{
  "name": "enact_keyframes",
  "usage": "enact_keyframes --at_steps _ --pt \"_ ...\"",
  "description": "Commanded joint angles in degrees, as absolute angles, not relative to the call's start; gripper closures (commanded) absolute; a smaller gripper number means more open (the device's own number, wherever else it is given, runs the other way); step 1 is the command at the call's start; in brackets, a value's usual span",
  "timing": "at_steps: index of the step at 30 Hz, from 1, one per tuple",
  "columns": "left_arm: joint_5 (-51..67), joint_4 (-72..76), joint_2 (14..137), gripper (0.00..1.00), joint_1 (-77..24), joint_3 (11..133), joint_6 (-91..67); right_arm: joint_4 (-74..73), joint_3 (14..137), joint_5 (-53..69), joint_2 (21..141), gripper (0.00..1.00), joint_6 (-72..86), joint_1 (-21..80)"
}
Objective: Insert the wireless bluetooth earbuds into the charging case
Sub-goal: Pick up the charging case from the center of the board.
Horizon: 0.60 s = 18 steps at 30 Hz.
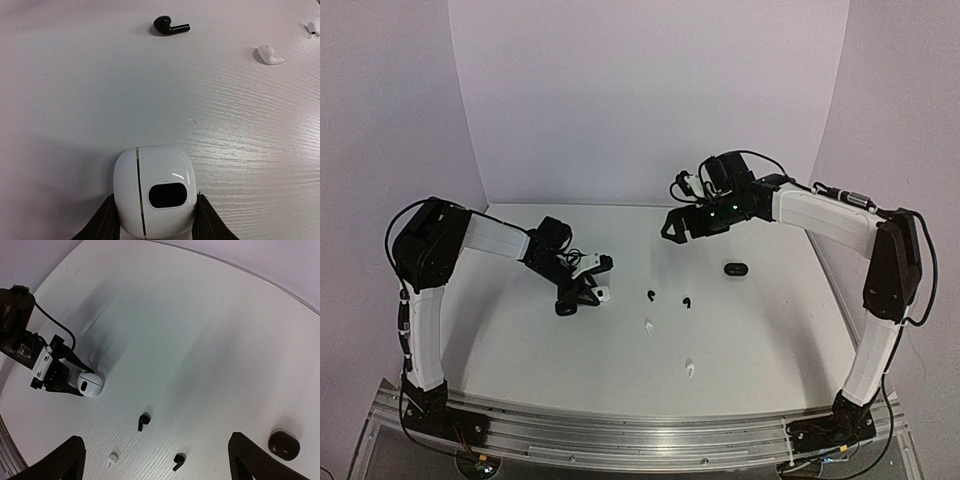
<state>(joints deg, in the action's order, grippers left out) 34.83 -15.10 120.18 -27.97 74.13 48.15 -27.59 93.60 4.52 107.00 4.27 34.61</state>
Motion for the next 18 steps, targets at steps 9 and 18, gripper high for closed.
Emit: enact_keyframes --at_steps 9,18 --pt "34.8 -17.6 112.2 0.90 -28.1 74.1 61.8 -25.8 97.9 14.6 105.8 0.02 11.8 34.9" --pt "42.6 -5.7 94.4 0.90 -28.0 66.8 78.1 -19.3 99.5 23.6 109.3 0.04 16.9 38.9"
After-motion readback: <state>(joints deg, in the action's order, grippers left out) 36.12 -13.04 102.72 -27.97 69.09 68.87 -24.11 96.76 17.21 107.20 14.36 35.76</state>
